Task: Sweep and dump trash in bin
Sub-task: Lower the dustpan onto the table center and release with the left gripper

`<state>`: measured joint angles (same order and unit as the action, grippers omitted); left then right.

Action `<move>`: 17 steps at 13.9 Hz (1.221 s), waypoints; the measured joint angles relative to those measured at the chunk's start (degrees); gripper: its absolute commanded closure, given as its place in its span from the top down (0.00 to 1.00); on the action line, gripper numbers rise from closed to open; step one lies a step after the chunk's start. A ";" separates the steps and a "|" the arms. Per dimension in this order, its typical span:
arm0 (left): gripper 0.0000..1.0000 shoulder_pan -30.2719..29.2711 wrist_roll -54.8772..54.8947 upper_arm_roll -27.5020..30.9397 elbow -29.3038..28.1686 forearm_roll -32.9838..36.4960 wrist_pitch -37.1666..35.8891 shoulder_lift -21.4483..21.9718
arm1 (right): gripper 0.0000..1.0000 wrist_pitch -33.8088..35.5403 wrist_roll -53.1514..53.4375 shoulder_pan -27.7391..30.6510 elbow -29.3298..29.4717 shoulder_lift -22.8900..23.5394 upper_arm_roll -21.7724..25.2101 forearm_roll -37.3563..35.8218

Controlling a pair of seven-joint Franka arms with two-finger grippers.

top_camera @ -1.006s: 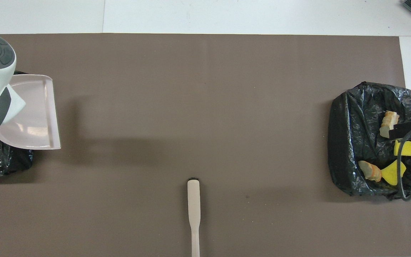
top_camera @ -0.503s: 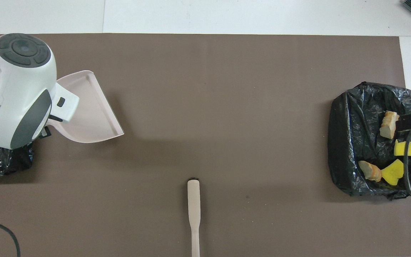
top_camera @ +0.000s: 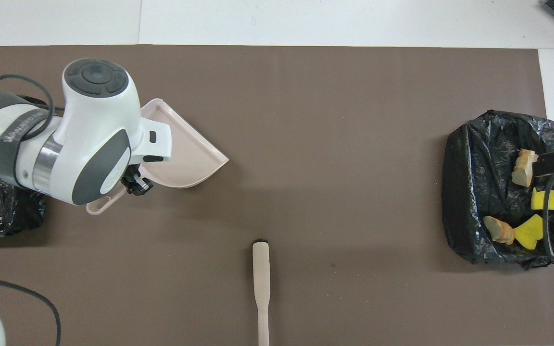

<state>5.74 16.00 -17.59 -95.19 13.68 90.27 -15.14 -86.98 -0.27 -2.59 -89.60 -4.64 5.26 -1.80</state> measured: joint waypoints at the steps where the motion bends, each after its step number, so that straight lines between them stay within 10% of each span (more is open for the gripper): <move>1: 0.00 0.03 -4.45 -1.63 0.18 -1.35 0.45 -0.73 | 1.00 0.00 0.00 0.00 0.00 0.00 0.00 0.00; 17: 0.00 4.63 -54.95 -14.09 8.79 -5.51 17.77 -14.54 | 1.00 0.00 0.00 0.01 -0.10 0.08 0.05 0.00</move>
<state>10.37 -38.95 -31.68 -86.40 8.17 108.04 -29.68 -86.98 -0.27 -2.58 -89.70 -4.56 5.31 -1.80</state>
